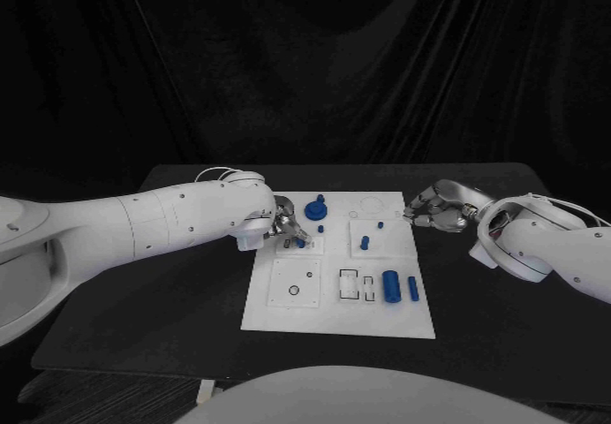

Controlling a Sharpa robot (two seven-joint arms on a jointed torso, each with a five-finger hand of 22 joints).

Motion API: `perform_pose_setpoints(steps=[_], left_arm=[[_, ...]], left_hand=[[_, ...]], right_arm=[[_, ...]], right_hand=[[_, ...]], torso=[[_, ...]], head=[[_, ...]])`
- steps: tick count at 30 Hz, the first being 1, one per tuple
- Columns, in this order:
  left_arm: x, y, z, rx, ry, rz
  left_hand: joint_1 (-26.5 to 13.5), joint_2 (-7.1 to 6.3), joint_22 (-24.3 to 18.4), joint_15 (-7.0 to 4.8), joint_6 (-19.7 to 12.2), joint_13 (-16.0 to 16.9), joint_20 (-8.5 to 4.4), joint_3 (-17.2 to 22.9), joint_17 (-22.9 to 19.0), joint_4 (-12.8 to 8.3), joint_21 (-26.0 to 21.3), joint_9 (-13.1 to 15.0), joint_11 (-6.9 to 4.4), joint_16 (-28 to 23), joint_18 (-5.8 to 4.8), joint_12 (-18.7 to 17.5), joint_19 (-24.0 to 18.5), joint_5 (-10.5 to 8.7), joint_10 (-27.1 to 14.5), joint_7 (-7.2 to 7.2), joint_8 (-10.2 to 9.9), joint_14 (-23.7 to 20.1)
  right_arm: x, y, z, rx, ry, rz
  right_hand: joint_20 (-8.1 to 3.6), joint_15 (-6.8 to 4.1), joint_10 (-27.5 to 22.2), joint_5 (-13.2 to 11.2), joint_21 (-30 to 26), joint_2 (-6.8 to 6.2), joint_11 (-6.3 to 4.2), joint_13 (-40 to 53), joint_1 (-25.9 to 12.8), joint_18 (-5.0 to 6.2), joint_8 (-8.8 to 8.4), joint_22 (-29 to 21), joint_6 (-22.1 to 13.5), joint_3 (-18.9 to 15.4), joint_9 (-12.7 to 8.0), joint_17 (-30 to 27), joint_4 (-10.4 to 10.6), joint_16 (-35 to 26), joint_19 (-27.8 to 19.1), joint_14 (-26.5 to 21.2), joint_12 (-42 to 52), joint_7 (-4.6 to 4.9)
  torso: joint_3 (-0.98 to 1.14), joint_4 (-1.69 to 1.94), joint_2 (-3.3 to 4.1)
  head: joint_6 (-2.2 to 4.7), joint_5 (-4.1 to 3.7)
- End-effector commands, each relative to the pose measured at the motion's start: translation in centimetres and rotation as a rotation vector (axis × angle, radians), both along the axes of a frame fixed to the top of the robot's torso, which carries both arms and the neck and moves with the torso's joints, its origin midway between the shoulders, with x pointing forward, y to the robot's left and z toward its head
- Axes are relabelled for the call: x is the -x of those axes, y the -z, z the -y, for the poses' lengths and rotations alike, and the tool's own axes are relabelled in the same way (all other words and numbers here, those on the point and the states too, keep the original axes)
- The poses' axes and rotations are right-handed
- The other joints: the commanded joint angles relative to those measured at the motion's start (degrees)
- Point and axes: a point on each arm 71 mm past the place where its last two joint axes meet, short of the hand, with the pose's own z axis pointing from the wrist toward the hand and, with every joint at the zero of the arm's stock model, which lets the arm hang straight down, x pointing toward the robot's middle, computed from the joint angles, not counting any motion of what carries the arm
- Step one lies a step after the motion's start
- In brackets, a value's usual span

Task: Assemble the parts on the task board

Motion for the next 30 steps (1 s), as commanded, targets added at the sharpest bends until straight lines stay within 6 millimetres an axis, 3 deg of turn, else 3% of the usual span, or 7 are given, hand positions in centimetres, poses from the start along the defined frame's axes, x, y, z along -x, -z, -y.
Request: perform_pose_setpoints(steps=[1, 4, 6, 7, 9, 21, 30], left_arm=[[0.1, 0.1, 0.4, 0.028, 0.014, 0.008], [0.1, 0.1, 0.4, 0.031, 0.015, 0.009], [0.0, 0.1, 0.3, 0.034, 0.017, 0.011], [0.0, 0.1, 0.3, 0.036, 0.017, 0.011], [0.0, 0.1, 0.3, 0.040, 0.019, 0.014], [0.4, -0.3, 0.3, 0.085, 0.015, 0.056], [1.4, -1.1, -0.1, 0.147, -0.009, 0.136]], left_hand=[[0.7, -0.11, 12.5, -0.57, -0.6, 15.1, -0.38, 0.7, 15.1, -0.1, -0.2, 0.4, -0.36, 0.2, 1.16, 0.0, 1.3, 2.21, 6.0, 0.02, 0.5, 6.0], [1.5, -0.25, 12.5, -0.68, -0.9, 15.1, -0.50, 1.8, 15.1, -0.6, -0.3, 0.7, -0.50, 0.2, 1.19, 0.0, 1.3, 6.11, 6.0, -0.12, 0.8, 6.0], [1.8, -0.34, 12.5, -0.73, -0.9, 15.1, -0.51, 2.3, 15.1, -0.7, -0.3, 0.8, -0.55, 0.2, 1.18, 0.0, 1.3, 7.25, 6.0, -0.18, 0.9, 6.0], [2.3, -0.58, 12.4, -0.80, -1.0, 15.1, -0.58, 3.2, 15.1, -1.2, -0.4, 1.0, -0.61, 0.2, 1.21, 0.0, 1.2, 9.61, 6.0, -0.26, 1.0, 6.0], [2.9, -0.85, 12.4, -0.84, -1.1, 15.1, -0.66, 4.6, 15.1, -1.8, -0.5, 1.1, -0.71, 0.2, 1.23, 0.0, 1.2, 11.57, 6.0, -0.34, 1.1, 6.0], [2.7, -4.01, 12.4, -1.04, -1.3, 15.1, -0.90, 18.1, 15.1, -7.0, -0.5, 2.3, -0.91, 0.2, 1.23, 0.0, 1.1, 14.66, 6.0, -0.41, 2.4, 6.0], [2.1, -4.60, 12.3, -0.96, -1.8, 15.1, -0.83, 21.9, 15.1, -8.7, -0.6, 2.7, -0.73, 0.2, 1.26, 0.0, 1.0, 16.87, 6.0, -0.14, 2.7, 6.0]], right_arm=[[0.0, 0.2, 0.1, 0.012, 0.008, -0.011], [0.0, 0.2, 0.1, 0.012, 0.008, -0.011], [0.1, 0.2, 0.1, 0.012, 0.009, -0.012], [0.1, 0.2, 0.2, 0.012, 0.009, -0.012], [0.1, 0.2, 0.2, 0.012, 0.009, -0.012], [0.1, 0.2, 0.2, 0.013, 0.011, -0.013], [0.1, 0.2, 0.3, 0.014, 0.014, -0.013]], right_hand=[[0.14, 0.02, 4.9, 0.2, -0.4, 0.07, -0.12, 13.4, 0.7, 0.36, -0.17, 6.7, -0.1, 0.4, -0.1, 10.2, 0.0, -0.2, -0.4, 4.8, -0.2, 0.43], [0.14, 0.02, 4.9, 0.2, -0.4, 0.07, -0.12, 13.4, 0.7, 0.36, -0.17, 6.7, -0.1, 0.4, -0.1, 10.2, 0.0, -0.2, -0.4, 4.8, -0.2, 0.43], [0.14, 0.02, 4.9, 0.2, -0.4, 0.07, -0.12, 13.4, 0.7, 0.36, -0.17, 6.7, -0.1, 0.4, -0.1, 10.2, 0.0, -0.2, -0.4, 4.8, -0.2, 0.43], [0.14, 0.02, 4.9, 0.2, -0.4, 0.07, -0.12, 13.4, 0.7, 0.36, -0.17, 6.7, -0.1, 0.4, -0.1, 10.2, 0.0, -0.2, -0.4, 4.8, -0.2, 0.43], [0.16, 0.04, 4.9, 0.2, -0.5, 0.07, -0.12, 13.4, 0.7, 0.37, -0.18, 6.6, -0.1, 0.5, -0.1, 10.1, 0.0, -0.3, -0.5, 4.7, -0.2, 0.43], [0.16, 0.04, 4.9, 0.2, -0.5, 0.09, -0.12, 13.4, 0.7, 0.37, -0.17, 6.6, -0.1, 0.5, -0.1, 10.2, 0.0, -0.3, -0.5, 4.7, -0.2, 0.43], [0.16, 0.04, 4.9, 0.2, -0.5, 0.09, -0.12, 13.4, 0.7, 0.37, -0.17, 6.6, -0.1, 0.5, -0.1, 10.2, 0.0, -0.3, -0.5, 4.7, -0.2, 0.43]], torso=[[0.02, -0.03, -0.04], [0.01, -0.03, -0.01], [0.01, -0.03, 0.01], [0.00, -0.02, 0.02], [0.00, -0.02, 0.03], [0.01, -0.01, 0.03], [0.00, 0.00, 0.03]], head=[[0.01, 0.03], [0.01, 0.04], [0.01, 0.01], [0.01, -0.03], [0.01, -0.05], [0.01, 0.07], [0.01, -0.01]])
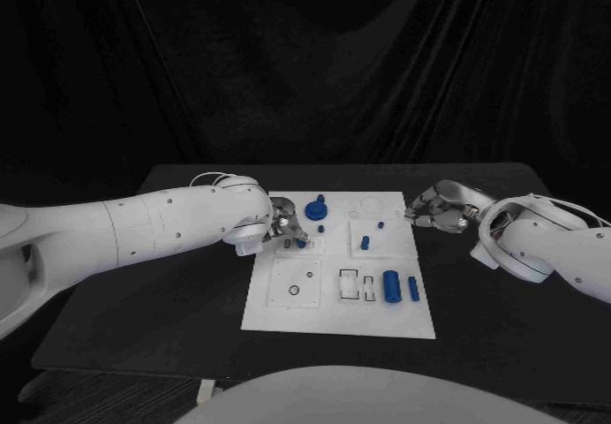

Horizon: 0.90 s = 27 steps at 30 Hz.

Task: Assemble the parts on the task board

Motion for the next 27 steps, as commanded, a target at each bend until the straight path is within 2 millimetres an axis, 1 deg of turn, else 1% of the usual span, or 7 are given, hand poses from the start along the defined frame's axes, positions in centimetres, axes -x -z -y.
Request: perform_pose_setpoints(steps=[1, 2, 6, 13, 19, 22, 27], left_arm=[[0.0, -0.6, 0.2, 0.062, -0.023, 0.093], [0.1, -0.7, 0.1, 0.063, -0.020, 0.113], [0.6, -1.4, -0.2, 0.061, 0.000, 0.222], [1.9, -2.1, -0.7, 0.051, 0.028, 0.407], [3.0, -1.2, -0.9, 0.020, 0.046, 0.496], [3.1, -0.6, -0.9, 0.014, 0.044, 0.517], [3.2, 0.3, -0.6, 0.010, 0.039, 0.534]], left_hand=[[-0.1, -0.44, 12.3, -0.16, -0.4, 15.1, -0.39, 6.0, 15.1, -5.7, -0.5, 0.1, -0.31, 0.2, 0.37, 0.0, 0.9, 0.19, 6.0, -0.16, 0.2, 6.1], [-0.1, -0.44, 12.3, -0.15, -0.4, 15.1, -0.39, 6.0, 15.1, -5.7, -0.5, 0.1, -0.31, 0.2, 0.38, 0.0, 0.9, 0.19, 6.0, -0.16, 0.2, 6.1], [-0.7, -0.75, 12.3, -0.05, -0.4, 15.1, -0.31, 5.9, 15.1, -5.4, -0.6, 0.2, -0.18, 0.2, 0.39, 0.0, 0.9, -0.81, 6.0, -0.08, 0.4, 6.1], [-0.9, -0.86, 12.4, -0.04, -0.3, 15.1, -0.29, 5.7, 15.1, -5.2, -0.3, 0.3, -0.17, 0.2, 0.32, 0.0, 1.0, -0.84, 6.0, -0.09, 0.5, 6.1], [-1.2, -1.14, 12.5, -0.10, 0.2, 15.1, -0.30, 5.2, 15.1, -4.8, 0.2, 0.3, -0.28, 0.2, 0.21, 0.0, 1.3, -0.92, 6.0, -0.26, 0.7, 6.1], [-1.4, -1.17, 12.6, -0.19, 0.7, 15.1, -0.35, 5.0, 15.1, -4.4, 0.4, 0.2, -0.40, 0.2, 0.18, 0.0, 1.5, -1.24, 6.0, -0.42, 0.8, 6.1], [-1.5, -1.15, 12.7, -0.30, 1.2, 15.1, -0.42, 4.8, 15.1, -4.1, 0.6, 0.0, -0.54, 0.2, 0.13, 0.0, 1.6, -1.31, 6.0, -0.56, 0.9, 6.1]], right_arm=[[0.1, 0.2, 0.1, 0.011, 0.011, -0.009], [0.1, 0.2, 0.1, 0.011, 0.012, -0.009], [0.1, 0.1, 0.1, 0.010, 0.013, -0.007], [0.1, 0.2, 0.3, 0.006, 0.017, 0.000], [0.3, 0.2, 0.4, -0.009, 0.018, 0.025], [0.3, 0.1, 0.4, -0.018, 0.017, 0.041], [0.4, 0.0, 0.4, -0.031, 0.014, 0.063]], right_hand=[[-0.04, 0.03, 4.7, 0.2, -0.3, -0.07, 0.00, 13.3, 0.6, 0.39, -0.17, 6.6, 0.0, 0.4, -0.1, 10.2, 0.0, -0.3, -0.3, 4.7, -0.4, 0.42], [-0.04, 0.03, 4.7, 0.2, -0.3, -0.07, 0.00, 13.3, 0.6, 0.39, -0.17, 6.6, 0.0, 0.4, -0.1, 10.2, 0.0, -0.3, -0.3, 4.7, -0.4, 0.42], [-0.04, 0.03, 4.7, 0.2, -0.2, -0.07, 0.00, 13.3, 0.6, 0.38, -0.17, 6.7, 0.0, 0.4, -0.1, 10.1, 0.0, -0.3, -0.3, 4.7, -0.4, 0.41], [-0.03, 0.03, 4.7, 0.2, -0.3, -0.10, -0.01, 13.3, 0.7, 0.40, -0.20, 6.6, -0.1, 0.4, -0.1, 10.2, -0.1, -0.3, -0.3, 4.7, -0.4, 0.40], [-0.13, -0.20, 4.7, 0.5, -0.5, -0.40, -0.39, 13.3, 0.9, 0.46, -0.82, 6.6, -1.1, 0.9, -0.4, 10.1, -0.1, -0.3, -0.3, 4.7, -0.4, 0.21], [-0.20, -0.30, 4.7, 0.7, -0.5, -0.50, -0.50, 13.3, 1.0, 0.47, -0.90, 6.6, -1.3, 1.1, -0.4, 10.1, -0.1, -0.3, -0.3, 4.7, -0.4, 0.15], [-0.27, -0.40, 4.7, 1.1, -0.6, -0.63, -0.62, 13.3, 1.0, 0.47, -0.98, 6.6, -1.4, 1.3, -0.5, 10.2, -0.1, -0.2, -0.3, 4.7, -0.4, 0.11]], torso=[[0.00, 0.01, -0.01], [0.00, 0.02, -0.01], [0.00, 0.01, 0.00], [0.03, 0.01, -0.02], [0.05, -0.02, -0.05], [0.07, -0.02, -0.11], [0.05, 0.01, -0.11]], head=[[0.01, -0.13], [0.01, -0.16], [0.01, -0.20], [0.01, -0.16], [0.01, -0.29], [0.01, -0.47], [0.01, -0.54]])
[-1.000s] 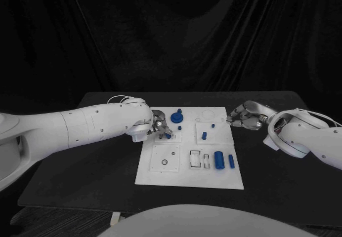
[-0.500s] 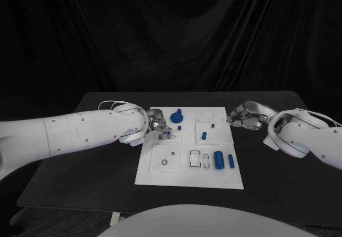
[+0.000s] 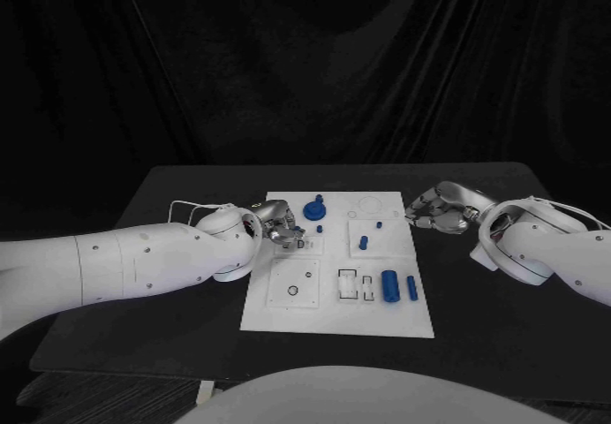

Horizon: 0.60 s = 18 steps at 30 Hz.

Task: Assemble the parts on the task board

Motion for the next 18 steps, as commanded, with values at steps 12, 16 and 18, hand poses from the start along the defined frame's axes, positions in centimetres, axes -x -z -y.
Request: perform_pose_setpoints(steps=[12, 16, 18], left_arm=[[-0.2, 0.9, 0.6, -0.018, 0.023, 0.074], [-0.2, 1.2, 0.7, -0.037, 0.035, 0.045], [-0.1, 1.3, 0.8, -0.042, 0.039, 0.035]], left_hand=[[-1.0, -0.10, 12.7, -0.54, 1.4, 15.1, -0.64, 2.5, 15.1, -1.8, 0.5, -0.8, -0.77, 0.2, 0.11, 0.0, 1.7, -0.26, 6.0, -0.14, -0.1, 6.1], [-1.0, -0.09, 12.7, -0.60, 1.6, 15.1, -0.71, 2.2, 15.1, -1.6, 0.4, -1.1, -0.83, 0.2, 0.13, 0.0, 1.7, -0.75, 6.0, -0.22, -0.3, 6.1], [-1.0, -0.04, 12.7, -0.63, 1.8, 15.1, -0.74, 2.1, 15.1, -1.4, 0.4, -1.2, -0.87, 0.2, 0.13, 0.0, 1.7, -1.14, 6.0, -0.25, -0.4, 6.1]], right_arm=[[0.0, -0.2, -0.1, -0.019, 0.000, 0.045], [0.0, -0.2, -0.1, -0.016, 0.000, 0.038], [0.0, -0.2, -0.1, -0.015, 0.001, 0.037]], right_hand=[[-0.33, -0.24, 4.4, 0.7, -0.3, -0.17, -0.48, 13.3, 0.5, 0.49, -0.38, 6.6, -0.5, 0.6, -0.1, 10.1, 0.0, -0.3, -0.3, 4.5, -0.2, 0.10], [-0.36, -0.28, 4.4, 0.7, -0.4, -0.19, -0.51, 13.3, 0.5, 0.50, -0.42, 6.6, -0.6, 0.6, -0.2, 10.1, 0.0, -0.3, -0.3, 4.5, -0.2, 0.08], [-0.36, -0.28, 4.4, 0.7, -0.4, -0.19, -0.51, 13.3, 0.5, 0.50, -0.42, 6.6, -0.6, 0.6, -0.2, 10.1, 0.0, -0.3, -0.3, 4.5, -0.2, 0.08]], torso=[[-0.08, -0.05, 0.15], [-0.05, -0.04, 0.15], [-0.04, -0.02, 0.16]], head=[[0.01, 0.25], [0.01, 0.22], [0.01, 0.22]])
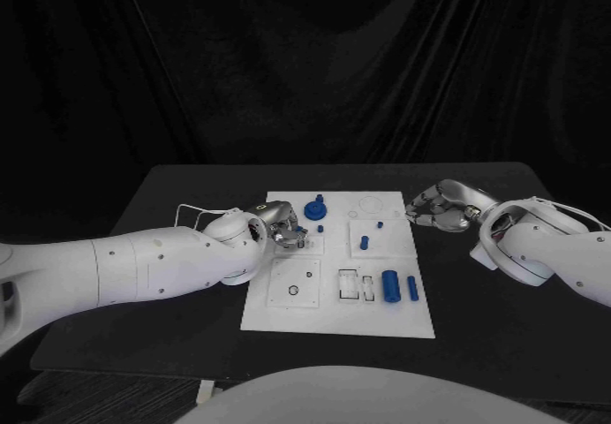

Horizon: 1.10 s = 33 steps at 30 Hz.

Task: Assemble the parts on the task board

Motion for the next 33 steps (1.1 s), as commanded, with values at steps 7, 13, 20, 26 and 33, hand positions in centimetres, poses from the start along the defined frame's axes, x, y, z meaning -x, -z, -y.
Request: perform_pose_setpoints(steps=[7, 13, 20, 26, 33], left_arm=[[0.44, 0.57, 0.48, -0.026, 0.040, -0.043], [0.67, 0.76, 0.63, -0.029, 0.047, -0.056], [0.63, 0.90, 0.66, -0.030, 0.050, -0.057], [0.60, 1.03, 0.66, -0.035, 0.049, -0.063], [0.69, 1.14, 0.62, -0.040, 0.047, -0.071]], left_hand=[[-0.4, 0.17, 12.6, -0.47, 0.6, 15.1, -0.36, 1.8, 15.1, -1.4, 0.1, -0.2, -0.51, 0.2, 0.14, 0.0, 1.7, -0.65, 6.0, -0.18, -0.5, 5.8], [-0.3, 0.17, 12.6, -0.51, 0.7, 15.1, -0.41, 1.6, 15.1, -1.4, 0.1, -0.4, -0.56, 0.2, 0.13, 0.0, 1.7, -1.15, 6.0, -0.23, -0.6, 5.8], [-0.2, 0.20, 12.6, -0.52, 0.8, 15.1, -0.43, 1.5, 15.1, -1.4, 0.1, -0.4, -0.58, 0.2, 0.14, 0.0, 1.7, -1.28, 6.0, -0.25, -0.6, 5.8], [-0.2, 0.24, 12.6, -0.53, 0.8, 15.1, -0.43, 1.5, 15.1, -1.3, 0.1, -0.5, -0.58, 0.2, 0.16, 0.0, 1.6, -1.37, 6.0, -0.26, -0.6, 5.8], [-0.2, 0.26, 12.6, -0.55, 0.9, 15.1, -0.45, 1.4, 15.1, -1.2, 0.1, -0.5, -0.59, 0.2, 0.15, 0.0, 1.7, -1.56, 6.0, -0.26, -0.6, 5.8]], right_arm=[[0.03, 0.06, -0.06, 0.002, 0.000, 0.003], [0.04, 0.11, -0.02, 0.005, 0.001, -0.003], [0.07, 0.15, 0.03, 0.008, 0.001, -0.009], [0.08, 0.17, 0.07, 0.010, 0.002, -0.012], [0.09, 0.19, 0.05, 0.010, 0.002, -0.013]], right_hand=[[-0.17, -0.29, 4.4, 0.4, -0.5, -0.17, -0.52, 13.2, 0.5, 0.51, -0.19, 6.5, -0.4, 0.4, -0.1, 10.0, 0.0, -0.4, -0.2, 4.4, -0.3, -0.13], [-0.19, -0.29, 4.4, 0.4, -0.5, -0.13, -0.48, 13.2, 0.5, 0.52, -0.12, 6.5, -0.3, 0.5, 0.0, 10.0, 0.1, -0.4, -0.2, 4.4, -0.3, -0.16], [-0.21, -0.27, 4.3, 0.4, -0.6, -0.13, -0.42, 13.2, 0.5, 0.52, -0.02, 6.5, -0.1, 0.6, 0.0, 9.9, 0.1, -0.4, -0.2, 4.4, -0.3, -0.17], [-0.21, -0.27, 4.3, 0.4, -0.6, -0.13, -0.42, 13.2, 0.5, 0.52, -0.02, 6.5, -0.1, 0.6, 0.0, 9.9, 0.1, -0.4, -0.2, 4.4, -0.3, -0.17], [-0.21, -0.27, 4.3, 0.4, -0.6, -0.13, -0.42, 13.2, 0.5, 0.52, -0.02, 6.5, -0.1, 0.6, 0.0, 9.9, 0.1, -0.4, -0.2, 4.4, -0.3, -0.17]], torso=[[0.00, 0.07, -0.05], [0.02, 0.04, -0.05], [0.01, 0.05, -0.05], [-0.01, 0.04, -0.08], [0.00, 0.00, -0.04]], head=[[0.01, -0.06], [0.01, 0.04], [0.01, -0.18], [0.01, -0.06], [0.01, -0.01]])
